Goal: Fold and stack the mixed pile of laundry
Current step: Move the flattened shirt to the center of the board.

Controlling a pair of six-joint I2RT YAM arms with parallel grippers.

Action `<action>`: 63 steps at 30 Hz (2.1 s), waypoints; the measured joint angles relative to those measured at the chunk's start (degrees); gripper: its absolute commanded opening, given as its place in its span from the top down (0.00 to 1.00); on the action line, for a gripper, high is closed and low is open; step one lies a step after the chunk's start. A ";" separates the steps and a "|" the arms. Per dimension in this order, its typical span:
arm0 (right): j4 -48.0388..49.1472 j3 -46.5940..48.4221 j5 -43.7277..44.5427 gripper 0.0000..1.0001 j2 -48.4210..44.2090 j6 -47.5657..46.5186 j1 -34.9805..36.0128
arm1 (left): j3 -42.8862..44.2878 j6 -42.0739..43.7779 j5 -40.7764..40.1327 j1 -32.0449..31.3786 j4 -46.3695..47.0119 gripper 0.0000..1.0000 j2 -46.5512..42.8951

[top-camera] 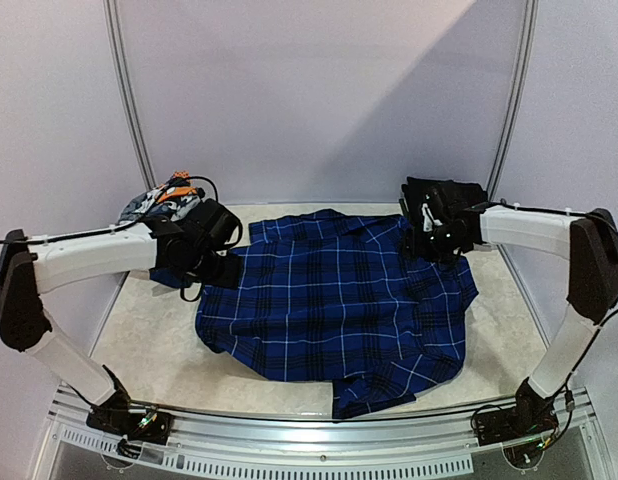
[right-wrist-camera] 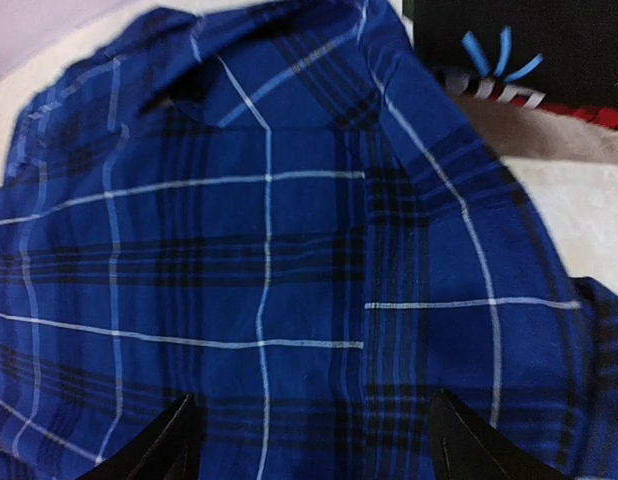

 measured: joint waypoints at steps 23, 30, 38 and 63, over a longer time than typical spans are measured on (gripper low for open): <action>-6.95 14.29 -0.13 0.23 22.40 -3.17 -0.02 | 4.22 2.05 10.75 8.31 10.84 0.51 24.37; -8.37 20.20 -0.72 0.26 26.32 -3.69 -1.16 | 7.76 2.62 11.43 10.62 11.89 0.54 27.32; -9.22 27.78 -5.03 0.28 31.10 -4.72 -3.28 | 13.09 3.30 13.03 13.49 12.09 0.56 31.12; -12.15 51.45 -16.55 0.28 45.59 -5.25 -6.23 | 38.23 4.61 17.40 20.61 6.71 0.59 46.97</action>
